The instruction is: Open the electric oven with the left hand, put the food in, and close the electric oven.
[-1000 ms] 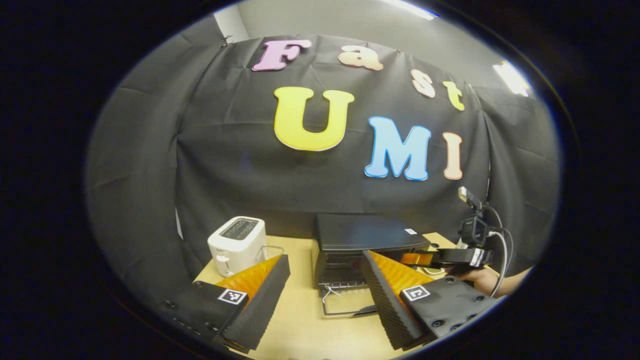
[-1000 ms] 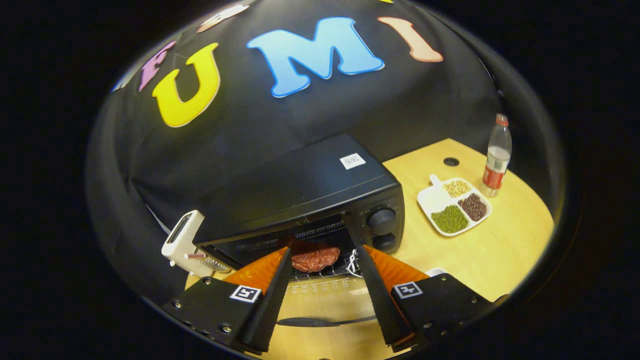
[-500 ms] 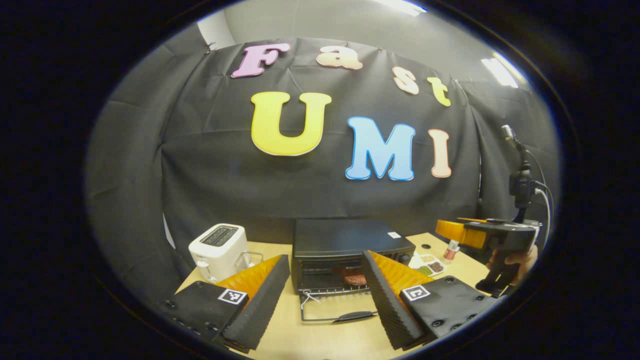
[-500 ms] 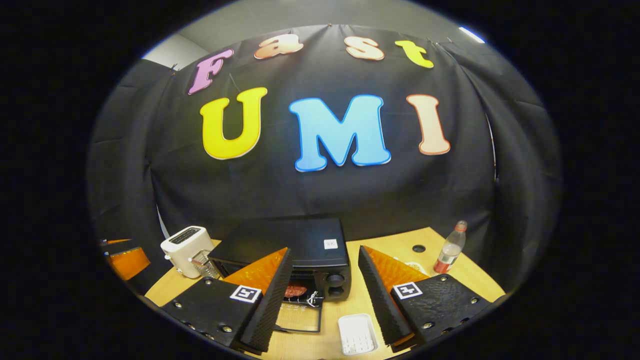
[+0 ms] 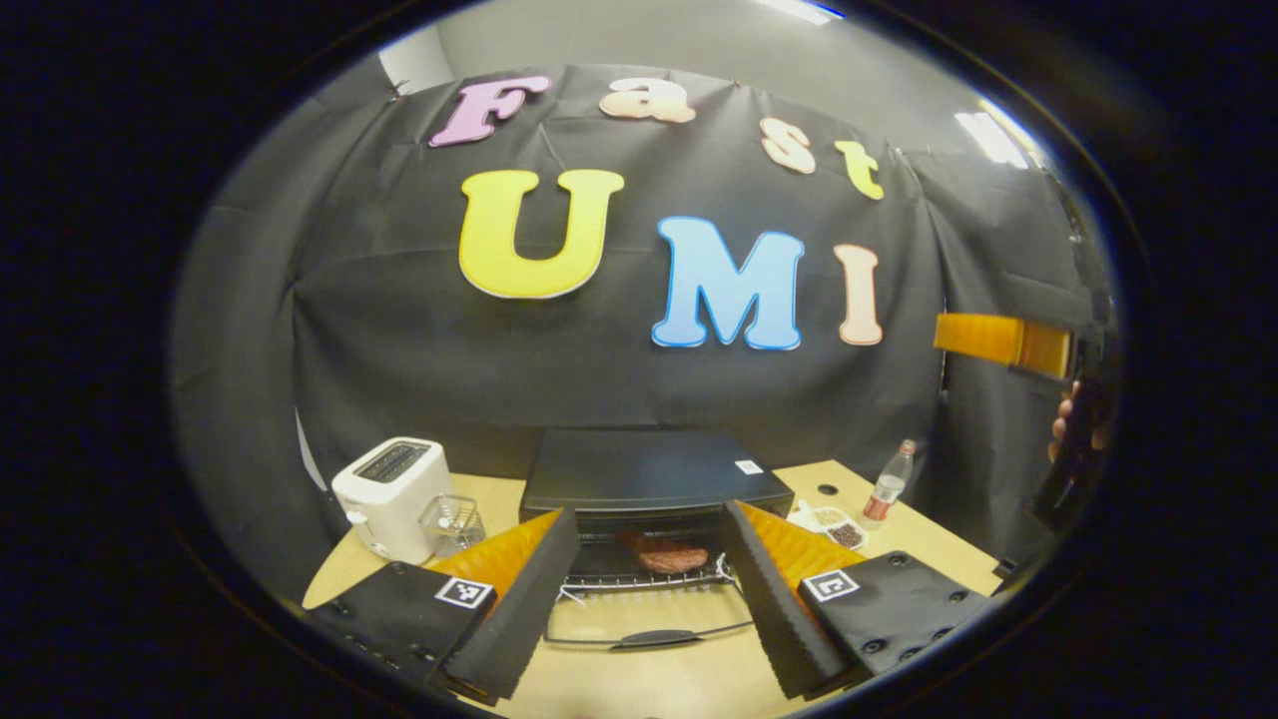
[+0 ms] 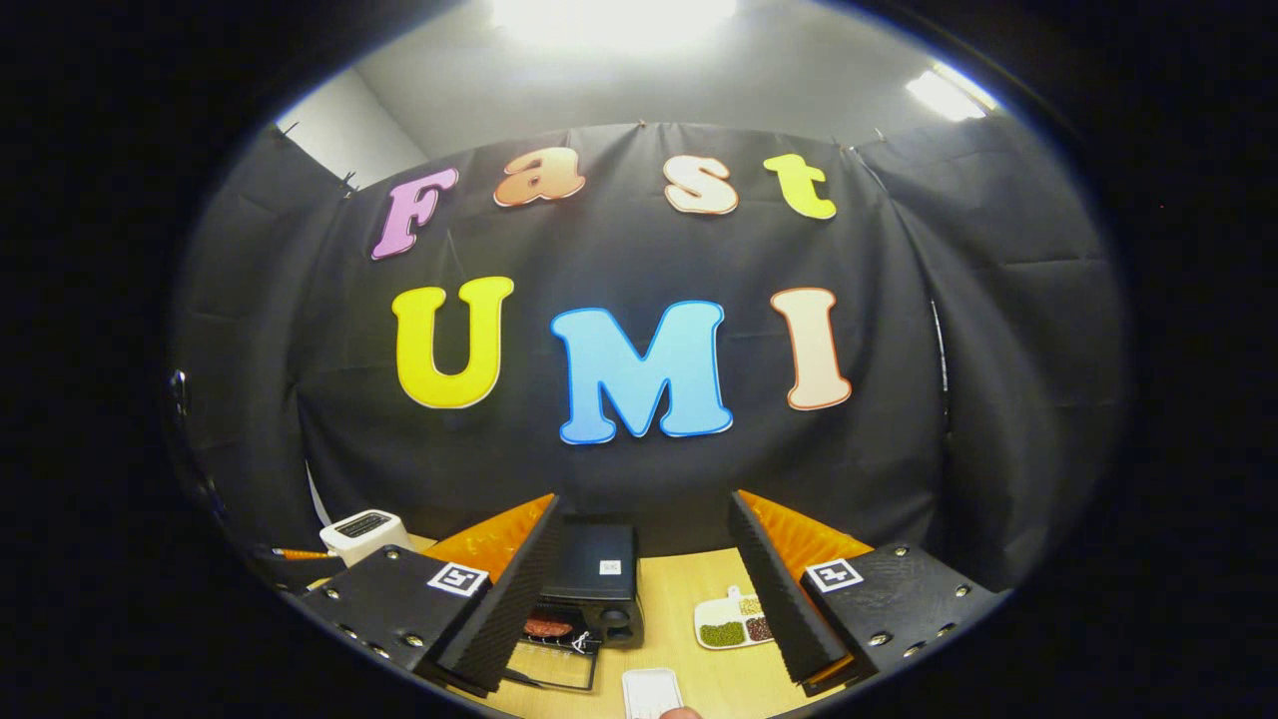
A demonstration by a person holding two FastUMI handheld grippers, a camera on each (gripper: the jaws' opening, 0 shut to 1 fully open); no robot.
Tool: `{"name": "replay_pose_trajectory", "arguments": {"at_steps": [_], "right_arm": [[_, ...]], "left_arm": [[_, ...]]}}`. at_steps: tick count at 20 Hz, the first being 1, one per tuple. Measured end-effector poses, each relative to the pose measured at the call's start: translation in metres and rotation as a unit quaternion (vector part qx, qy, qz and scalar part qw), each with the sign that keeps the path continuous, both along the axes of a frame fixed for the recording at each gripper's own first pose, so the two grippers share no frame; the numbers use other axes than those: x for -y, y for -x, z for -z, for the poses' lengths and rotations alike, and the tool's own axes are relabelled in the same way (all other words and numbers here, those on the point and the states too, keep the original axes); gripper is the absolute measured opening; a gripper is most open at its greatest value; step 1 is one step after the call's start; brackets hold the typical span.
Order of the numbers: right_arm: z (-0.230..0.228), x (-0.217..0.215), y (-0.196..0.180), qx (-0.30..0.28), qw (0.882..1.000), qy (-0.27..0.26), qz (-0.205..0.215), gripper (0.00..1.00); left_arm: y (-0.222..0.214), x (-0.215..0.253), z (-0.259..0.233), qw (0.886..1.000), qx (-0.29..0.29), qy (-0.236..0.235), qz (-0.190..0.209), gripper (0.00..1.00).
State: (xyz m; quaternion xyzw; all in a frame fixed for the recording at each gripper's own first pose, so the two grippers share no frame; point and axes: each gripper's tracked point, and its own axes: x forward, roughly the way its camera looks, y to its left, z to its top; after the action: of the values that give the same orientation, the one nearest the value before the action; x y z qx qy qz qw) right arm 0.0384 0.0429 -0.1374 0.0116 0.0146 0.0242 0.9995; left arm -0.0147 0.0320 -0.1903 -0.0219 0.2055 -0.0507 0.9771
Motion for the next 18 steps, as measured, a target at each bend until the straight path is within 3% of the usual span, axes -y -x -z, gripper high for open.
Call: {"name": "replay_pose_trajectory", "arguments": {"at_steps": [6, 11, 13, 14, 18], "right_arm": [[-0.015, 0.027, 0.001, 0.014, 1.000, 0.012, 0.005, 0.95], [-0.005, 0.043, -0.003, 0.004, 1.000, 0.015, 0.006, 1.00], [-0.003, 0.049, -0.004, 0.001, 1.000, 0.011, 0.009, 0.95], [0.000, 0.052, -0.004, -0.002, 1.000, 0.009, 0.010, 1.00], [0.009, 0.065, -0.004, -0.012, 1.000, 0.001, 0.019, 0.95]], "left_arm": [[0.014, 0.018, 0.081, 0.994, -0.113, 0.007, -0.006, 1.00], [0.027, 0.021, 0.139, 0.985, -0.172, -0.014, -0.012, 0.97], [0.032, 0.021, 0.162, 0.979, -0.202, -0.030, -0.008, 1.00], [0.034, 0.022, 0.173, 0.976, -0.217, -0.033, -0.007, 1.00], [0.047, 0.030, 0.213, 0.959, -0.282, -0.024, -0.007, 0.97]]}}
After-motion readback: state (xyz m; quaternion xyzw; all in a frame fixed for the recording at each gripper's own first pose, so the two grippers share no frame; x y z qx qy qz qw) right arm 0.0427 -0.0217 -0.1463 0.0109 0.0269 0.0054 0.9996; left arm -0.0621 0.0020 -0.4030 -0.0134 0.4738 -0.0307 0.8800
